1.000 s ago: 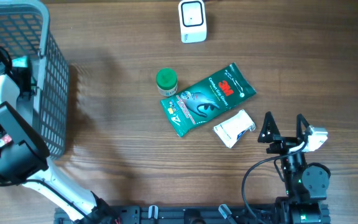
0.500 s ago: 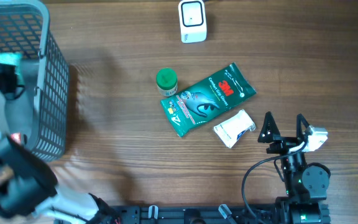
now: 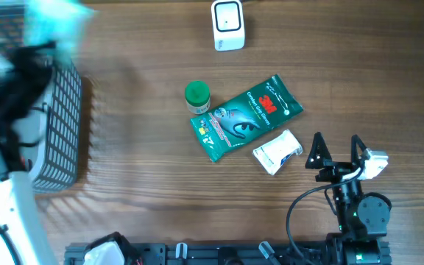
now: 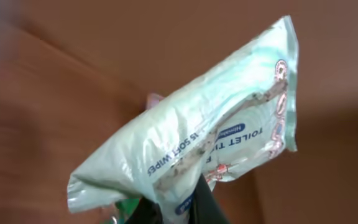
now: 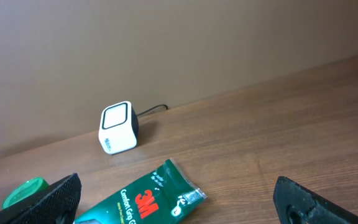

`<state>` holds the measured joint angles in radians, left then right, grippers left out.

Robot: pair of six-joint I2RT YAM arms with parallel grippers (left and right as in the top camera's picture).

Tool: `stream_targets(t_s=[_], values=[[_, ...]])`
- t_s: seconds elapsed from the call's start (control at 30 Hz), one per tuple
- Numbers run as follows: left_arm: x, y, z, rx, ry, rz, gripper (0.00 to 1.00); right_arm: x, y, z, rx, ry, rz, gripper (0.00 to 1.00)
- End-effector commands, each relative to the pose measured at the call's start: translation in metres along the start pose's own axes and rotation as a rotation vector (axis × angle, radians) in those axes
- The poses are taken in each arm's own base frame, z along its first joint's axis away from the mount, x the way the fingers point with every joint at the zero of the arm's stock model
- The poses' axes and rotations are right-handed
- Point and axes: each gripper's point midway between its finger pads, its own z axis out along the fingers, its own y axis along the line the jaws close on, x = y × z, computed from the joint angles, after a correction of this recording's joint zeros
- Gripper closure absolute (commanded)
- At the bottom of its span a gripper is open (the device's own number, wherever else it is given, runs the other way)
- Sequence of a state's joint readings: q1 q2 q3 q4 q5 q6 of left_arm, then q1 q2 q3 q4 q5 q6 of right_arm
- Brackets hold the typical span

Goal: Scan the item barcode
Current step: 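Carry the wipes pack out and place it left of the 3M pack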

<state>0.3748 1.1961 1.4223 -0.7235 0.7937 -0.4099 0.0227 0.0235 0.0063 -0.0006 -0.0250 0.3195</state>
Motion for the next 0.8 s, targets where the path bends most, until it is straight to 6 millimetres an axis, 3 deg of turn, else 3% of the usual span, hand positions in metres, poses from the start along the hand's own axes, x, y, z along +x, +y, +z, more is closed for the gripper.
stream_targets(t_s=[0.0,0.03,0.17,0.27,0.37,0.47,0.53,0.7,0.73,0.77], values=[[0.082,-0.050,0.025,0.250,0.283,0.442,0.96,0.000,0.001,0.000,-0.005,0.000,-0.002,0.00],[0.114,-0.037,0.038,0.186,0.411,0.459,0.96,0.000,0.001,0.000,-0.005,0.000,-0.002,0.00],[0.169,-0.007,0.061,0.073,0.632,0.445,0.96,0.000,0.001,0.000,-0.005,0.000,-0.002,0.00],[0.206,0.028,0.077,-0.001,0.740,0.329,0.96,0.000,0.001,0.000,-0.005,0.000,-0.002,0.00],[0.242,0.071,0.091,-0.122,0.767,0.097,0.96,0.000,0.001,0.000,-0.005,0.000,-0.002,0.00],[0.270,0.127,0.097,-0.393,0.680,-0.229,0.96,0.000,0.001,0.000,-0.005,0.000,-0.002,0.00],[0.290,0.152,0.100,-0.480,0.610,-0.416,0.96,0.000,0.001,0.000,-0.005,0.000,-0.002,0.00],[0.305,0.162,0.106,-0.483,0.562,-0.507,0.96,0.000,0.001,0.000,-0.005,0.000,-0.002,0.00],[0.306,0.159,0.106,-0.471,0.571,-0.503,0.93,0.000,0.001,0.000,-0.005,0.000,-0.002,0.00],[0.307,0.155,0.106,-0.454,0.581,-0.503,0.78,0.000,0.001,0.000,-0.005,0.000,-0.002,0.00]])
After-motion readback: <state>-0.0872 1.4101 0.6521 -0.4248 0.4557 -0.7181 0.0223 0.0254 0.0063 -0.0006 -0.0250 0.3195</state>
